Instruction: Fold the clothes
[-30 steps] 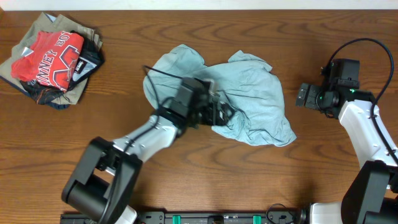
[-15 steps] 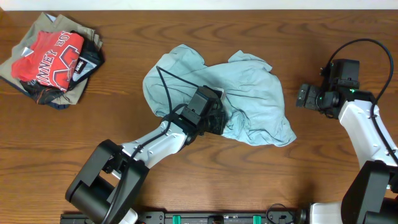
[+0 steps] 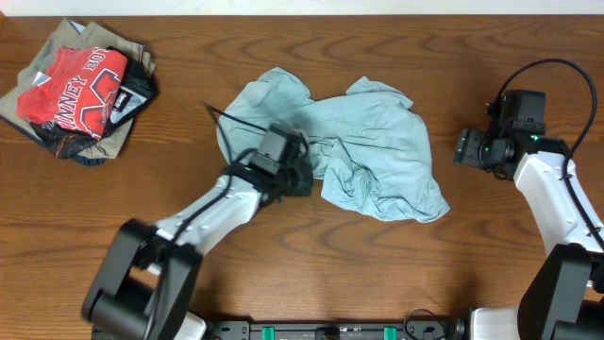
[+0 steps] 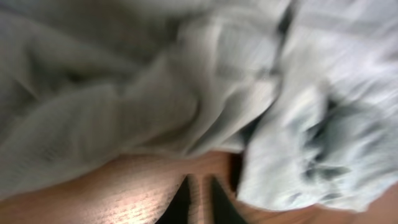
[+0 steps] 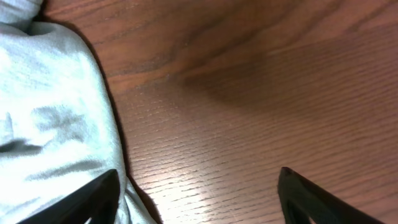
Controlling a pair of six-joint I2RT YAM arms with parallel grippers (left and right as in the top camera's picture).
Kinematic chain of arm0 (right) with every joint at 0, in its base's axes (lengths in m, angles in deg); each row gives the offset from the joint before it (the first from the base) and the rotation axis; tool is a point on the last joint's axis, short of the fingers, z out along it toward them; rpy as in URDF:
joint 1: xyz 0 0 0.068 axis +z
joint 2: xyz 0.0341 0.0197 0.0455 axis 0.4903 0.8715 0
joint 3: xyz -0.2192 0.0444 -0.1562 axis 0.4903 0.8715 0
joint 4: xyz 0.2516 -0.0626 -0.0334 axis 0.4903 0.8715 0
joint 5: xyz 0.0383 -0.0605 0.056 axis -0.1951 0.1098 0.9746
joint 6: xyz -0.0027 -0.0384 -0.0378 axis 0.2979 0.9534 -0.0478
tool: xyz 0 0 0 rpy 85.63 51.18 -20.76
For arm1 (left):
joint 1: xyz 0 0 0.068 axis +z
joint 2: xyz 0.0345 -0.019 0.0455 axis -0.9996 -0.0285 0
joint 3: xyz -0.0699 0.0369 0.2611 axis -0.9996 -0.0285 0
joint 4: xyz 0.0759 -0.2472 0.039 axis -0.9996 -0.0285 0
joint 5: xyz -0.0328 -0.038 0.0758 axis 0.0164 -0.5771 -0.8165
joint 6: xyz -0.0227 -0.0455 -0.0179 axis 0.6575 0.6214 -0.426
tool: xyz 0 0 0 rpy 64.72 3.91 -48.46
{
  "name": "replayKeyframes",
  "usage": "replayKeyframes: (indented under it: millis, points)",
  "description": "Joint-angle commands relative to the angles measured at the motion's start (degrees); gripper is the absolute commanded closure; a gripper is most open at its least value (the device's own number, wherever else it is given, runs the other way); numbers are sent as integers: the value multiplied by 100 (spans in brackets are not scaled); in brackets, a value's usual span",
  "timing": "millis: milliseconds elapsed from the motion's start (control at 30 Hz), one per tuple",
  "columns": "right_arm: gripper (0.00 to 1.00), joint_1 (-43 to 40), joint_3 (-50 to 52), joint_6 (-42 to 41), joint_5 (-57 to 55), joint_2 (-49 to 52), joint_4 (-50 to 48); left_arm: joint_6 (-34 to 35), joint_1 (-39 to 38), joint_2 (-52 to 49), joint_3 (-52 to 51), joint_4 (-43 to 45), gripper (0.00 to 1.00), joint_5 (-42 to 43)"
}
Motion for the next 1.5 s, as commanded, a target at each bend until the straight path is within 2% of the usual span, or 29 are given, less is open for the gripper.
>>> replayKeyframes:
  millis: [0, 233, 400, 467, 500, 533, 667, 767, 1033, 1300, 1467]
  points:
    - [18, -48, -17, 7, 0, -15, -13, 33, -70, 188, 70, 144, 43, 280]
    - [16, -48, -17, 7, 20, -15, -11, 33, -573, -243, 70, 192, 41, 247]
    - [16, -48, -17, 7, 17, -15, -11, 33, -894, -782, 70, 608, 42, 249]
    - [17, -50, -17, 7, 17, -15, -11, 33, -955, -896, 70, 800, 59, 249]
    - [16, -50, -17, 7, 17, -15, -11, 31, -964, -907, 70, 835, 80, 245]
    - [18, -50, -17, 9, 15, -15, -11, 33, -962, -905, 70, 828, 94, 179]
    - [23, -48, -17, 9, 17, -15, -15, 105, -643, -590, 70, 330, 94, 142]
    - [26, -48, -17, 2, 129, -11, 70, 140, -72, 52, 72, -525, 94, 142]
    - [34, 103, -17, 4, 1375, 404, 415, 195, 1419, 1438, 70, -1547, 94, 144]
    - [26, 605, -17, 4, 1364, 1217, 278, 229, 1574, 1622, 70, -2385, 94, 85]
    - [29, 925, -17, 7, 1362, 1657, -92, 227, 1574, 1622, 70, -2955, 94, -369]
